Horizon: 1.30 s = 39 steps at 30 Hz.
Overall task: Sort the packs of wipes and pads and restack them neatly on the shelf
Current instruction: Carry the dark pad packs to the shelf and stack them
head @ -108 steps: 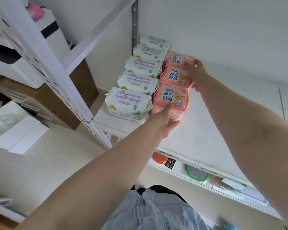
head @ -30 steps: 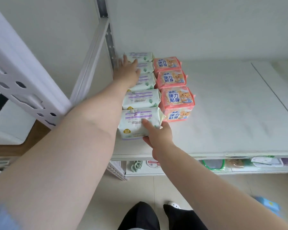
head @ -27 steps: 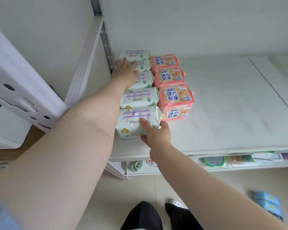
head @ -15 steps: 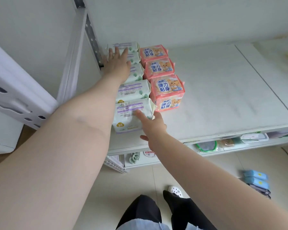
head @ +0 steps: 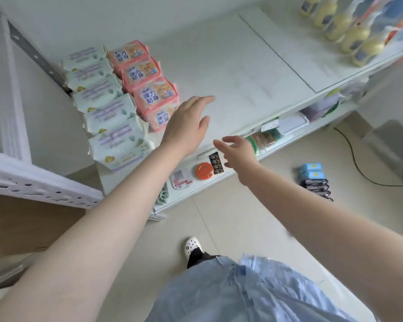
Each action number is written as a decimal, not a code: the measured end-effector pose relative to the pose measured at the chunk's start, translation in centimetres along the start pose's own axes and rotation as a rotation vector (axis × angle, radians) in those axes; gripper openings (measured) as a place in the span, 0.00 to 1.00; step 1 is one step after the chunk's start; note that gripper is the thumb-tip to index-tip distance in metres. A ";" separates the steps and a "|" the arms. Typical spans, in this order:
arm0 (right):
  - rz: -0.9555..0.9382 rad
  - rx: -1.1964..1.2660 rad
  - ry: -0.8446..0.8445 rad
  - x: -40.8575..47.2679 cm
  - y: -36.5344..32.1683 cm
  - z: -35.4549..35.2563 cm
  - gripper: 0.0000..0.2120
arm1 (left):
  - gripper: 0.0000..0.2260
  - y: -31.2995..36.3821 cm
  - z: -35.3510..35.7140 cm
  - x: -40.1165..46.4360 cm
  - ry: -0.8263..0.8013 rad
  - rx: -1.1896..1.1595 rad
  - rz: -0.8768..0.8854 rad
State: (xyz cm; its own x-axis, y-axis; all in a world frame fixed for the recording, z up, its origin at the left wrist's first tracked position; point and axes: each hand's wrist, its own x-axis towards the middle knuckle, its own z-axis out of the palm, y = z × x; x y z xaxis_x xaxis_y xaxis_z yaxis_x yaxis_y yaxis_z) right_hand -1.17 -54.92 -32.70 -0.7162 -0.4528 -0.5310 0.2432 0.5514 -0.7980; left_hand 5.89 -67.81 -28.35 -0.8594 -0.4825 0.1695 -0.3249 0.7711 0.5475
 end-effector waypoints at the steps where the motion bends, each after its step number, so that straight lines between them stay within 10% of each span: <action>1: -0.005 -0.022 0.048 0.1 1.8 -2.5 0.23 | 0.20 2.1 1.9 -0.3 -0.018 -0.021 0.038; 22: 0.352 -0.123 0.428 -5.2 29.9 -49.6 0.27 | 0.23 33.8 40.3 -3.7 -0.804 -0.096 -0.082; 39: 0.381 -0.057 0.247 7.5 31.7 -65.8 0.26 | 0.21 41.9 54.0 5.9 -0.820 -0.249 -0.598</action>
State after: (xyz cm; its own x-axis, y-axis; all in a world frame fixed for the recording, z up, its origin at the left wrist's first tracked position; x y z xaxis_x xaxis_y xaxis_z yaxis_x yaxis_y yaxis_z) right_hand -41.90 5.29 -43.29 -0.7189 -0.0328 -0.6944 0.4886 0.6867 -0.5383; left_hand -34.07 -15.91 -48.72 -0.6196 -0.2556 -0.7421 -0.7752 0.3474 0.5276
